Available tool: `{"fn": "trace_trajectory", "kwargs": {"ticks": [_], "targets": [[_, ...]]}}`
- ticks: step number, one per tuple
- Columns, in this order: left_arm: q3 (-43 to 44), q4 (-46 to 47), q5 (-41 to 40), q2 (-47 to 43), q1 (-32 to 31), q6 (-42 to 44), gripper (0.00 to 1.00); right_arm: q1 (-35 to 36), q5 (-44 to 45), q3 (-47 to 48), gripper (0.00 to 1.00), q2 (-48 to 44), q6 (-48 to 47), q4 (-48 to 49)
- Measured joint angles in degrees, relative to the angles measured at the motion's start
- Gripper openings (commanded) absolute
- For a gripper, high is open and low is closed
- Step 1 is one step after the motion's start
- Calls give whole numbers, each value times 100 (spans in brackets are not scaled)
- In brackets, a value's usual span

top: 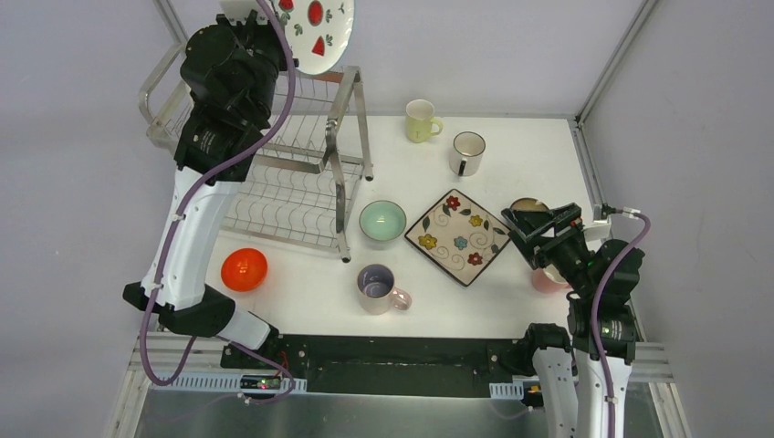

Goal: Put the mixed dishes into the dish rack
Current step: Insert the plate into the dish rack.

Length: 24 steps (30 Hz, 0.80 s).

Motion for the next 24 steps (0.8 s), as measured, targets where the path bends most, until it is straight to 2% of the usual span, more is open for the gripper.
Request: {"fn": "trace_trajectory", "kwargs": {"ticks": [14, 24], "targets": [[-59, 168, -780, -127, 188, 1670, 0, 2, 2, 55, 100, 79, -17, -52], [-527, 107, -1202, -358, 492, 2262, 0, 2, -37, 92, 100, 466, -225, -245]]}}
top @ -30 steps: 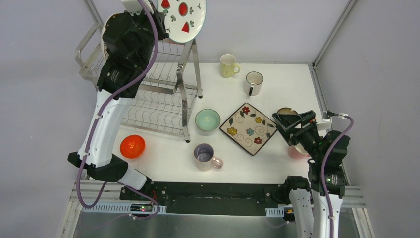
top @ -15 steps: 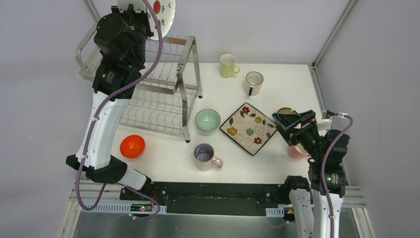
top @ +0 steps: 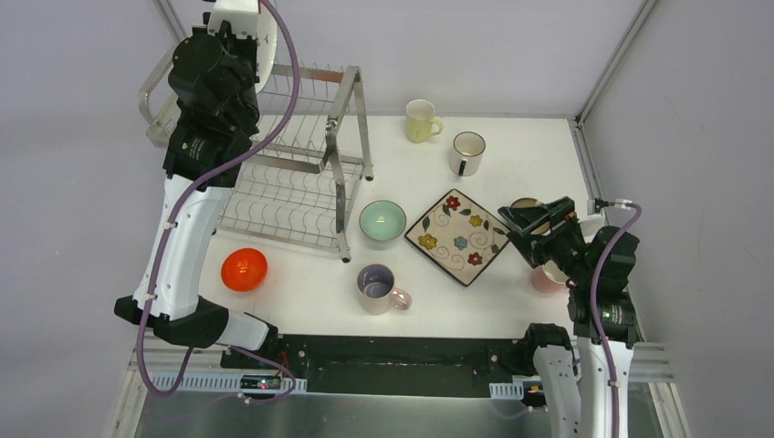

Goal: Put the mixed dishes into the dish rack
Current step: Insert the plate into the dish rack.

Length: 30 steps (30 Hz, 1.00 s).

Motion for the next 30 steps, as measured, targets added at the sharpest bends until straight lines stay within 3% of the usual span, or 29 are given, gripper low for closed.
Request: {"fn": "trace_trajectory", "kwargs": {"ticks": [30], "targets": [[-1888, -461, 188, -1067, 291, 87, 0, 0, -122, 31, 100, 179, -271, -114]]}}
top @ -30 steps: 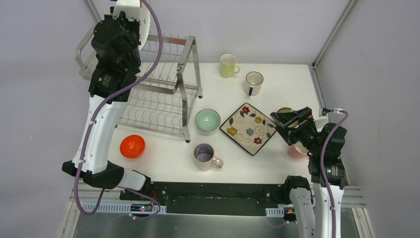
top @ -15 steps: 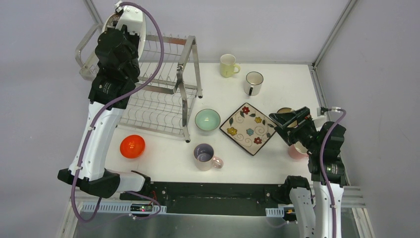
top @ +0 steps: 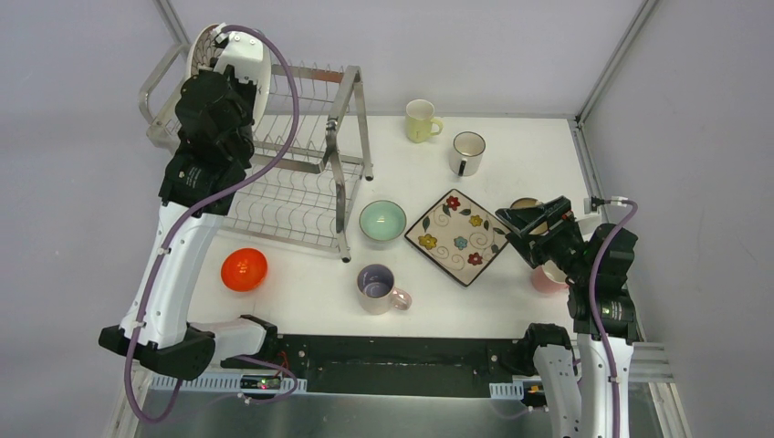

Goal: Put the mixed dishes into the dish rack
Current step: Insert the plate into the dish rack.

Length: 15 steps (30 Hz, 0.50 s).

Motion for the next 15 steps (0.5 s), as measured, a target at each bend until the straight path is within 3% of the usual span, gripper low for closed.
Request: {"fn": "trace_trajectory", "kwargs": {"ticks": [6, 15], "targets": [[-28, 2, 24, -42, 0, -13, 7, 0, -9, -7, 100, -13, -31, -11], [-68, 35, -31, -28, -2, 26, 29, 2, -22, -15, 100, -105, -35, -35]]}}
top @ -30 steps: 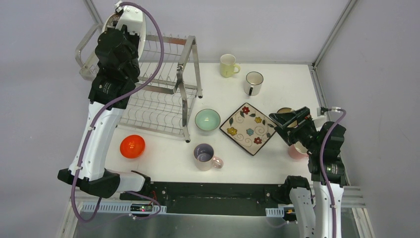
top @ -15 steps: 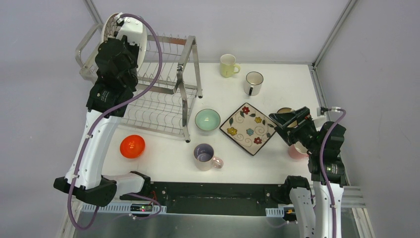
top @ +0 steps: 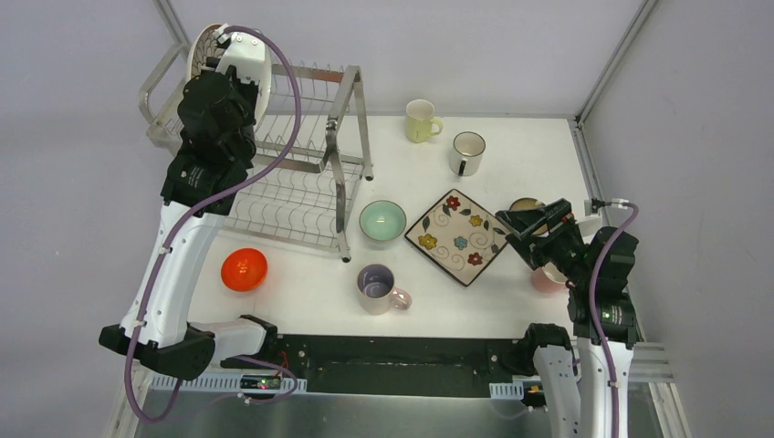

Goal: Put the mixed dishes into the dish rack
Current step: Insert the plate into the dish rack.

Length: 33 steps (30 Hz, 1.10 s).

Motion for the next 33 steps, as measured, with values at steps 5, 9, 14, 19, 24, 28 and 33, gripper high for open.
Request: {"fn": "trace_trajectory", "kwargs": {"ticks": [5, 9, 14, 19, 24, 28, 33], "targets": [[0, 39, -48, 15, 2, -24, 40, 2, 0, -7, 100, -57, 2, 0], [0, 55, -50, 15, 2, -59, 50, 2, 0, -7, 100, -50, 0, -11], [76, -133, 9, 15, 2, -313, 59, 2, -4, -7, 100, -17, -15, -68], [433, -651, 398, 13, 2, -874, 67, 4, -33, -7, 100, 125, -98, -177], [730, -1156, 994, -33, 2, -1432, 75, 9, -122, 0, 100, 258, -245, -295], [844, -1523, 1554, -127, 2, -1805, 77, 22, -142, 114, 100, 407, -422, -479], [846, -1904, 2354, -391, 2, -2253, 79, 59, -146, 208, 98, 549, -564, -560]]}}
